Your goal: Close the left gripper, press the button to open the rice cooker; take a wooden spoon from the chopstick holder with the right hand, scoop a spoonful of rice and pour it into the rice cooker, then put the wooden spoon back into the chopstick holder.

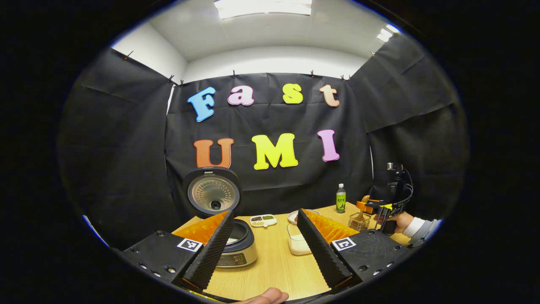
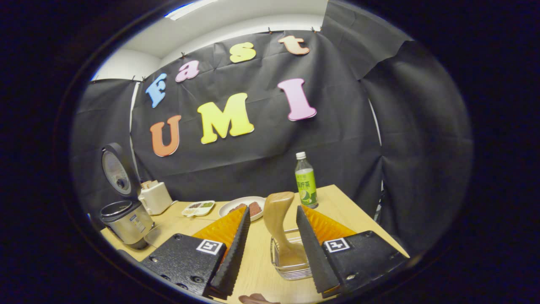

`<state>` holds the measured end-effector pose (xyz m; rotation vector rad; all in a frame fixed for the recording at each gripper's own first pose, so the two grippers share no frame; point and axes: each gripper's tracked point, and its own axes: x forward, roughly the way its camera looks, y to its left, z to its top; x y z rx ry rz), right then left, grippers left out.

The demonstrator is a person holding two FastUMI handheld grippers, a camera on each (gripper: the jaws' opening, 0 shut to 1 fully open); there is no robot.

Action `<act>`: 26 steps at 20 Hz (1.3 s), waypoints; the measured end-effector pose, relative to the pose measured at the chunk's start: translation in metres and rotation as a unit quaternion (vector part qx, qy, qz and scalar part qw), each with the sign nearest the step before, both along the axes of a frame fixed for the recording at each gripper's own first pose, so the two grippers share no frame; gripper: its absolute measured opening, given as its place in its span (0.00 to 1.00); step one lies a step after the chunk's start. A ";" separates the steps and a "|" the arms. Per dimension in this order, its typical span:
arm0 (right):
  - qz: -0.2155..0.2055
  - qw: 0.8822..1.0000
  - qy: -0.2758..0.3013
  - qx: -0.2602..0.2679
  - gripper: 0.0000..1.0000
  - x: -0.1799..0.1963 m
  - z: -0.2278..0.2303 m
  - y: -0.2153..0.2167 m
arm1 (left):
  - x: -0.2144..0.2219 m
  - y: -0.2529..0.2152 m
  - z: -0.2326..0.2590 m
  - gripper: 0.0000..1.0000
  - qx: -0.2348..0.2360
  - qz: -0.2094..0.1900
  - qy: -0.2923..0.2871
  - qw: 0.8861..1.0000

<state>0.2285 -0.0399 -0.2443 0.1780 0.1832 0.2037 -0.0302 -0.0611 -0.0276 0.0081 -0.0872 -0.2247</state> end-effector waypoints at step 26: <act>-0.080 0.993 0.017 -0.089 0.13 0.001 0.039 -0.007 | 0.000 0.022 -0.029 0.96 -0.015 0.008 0.006 1.000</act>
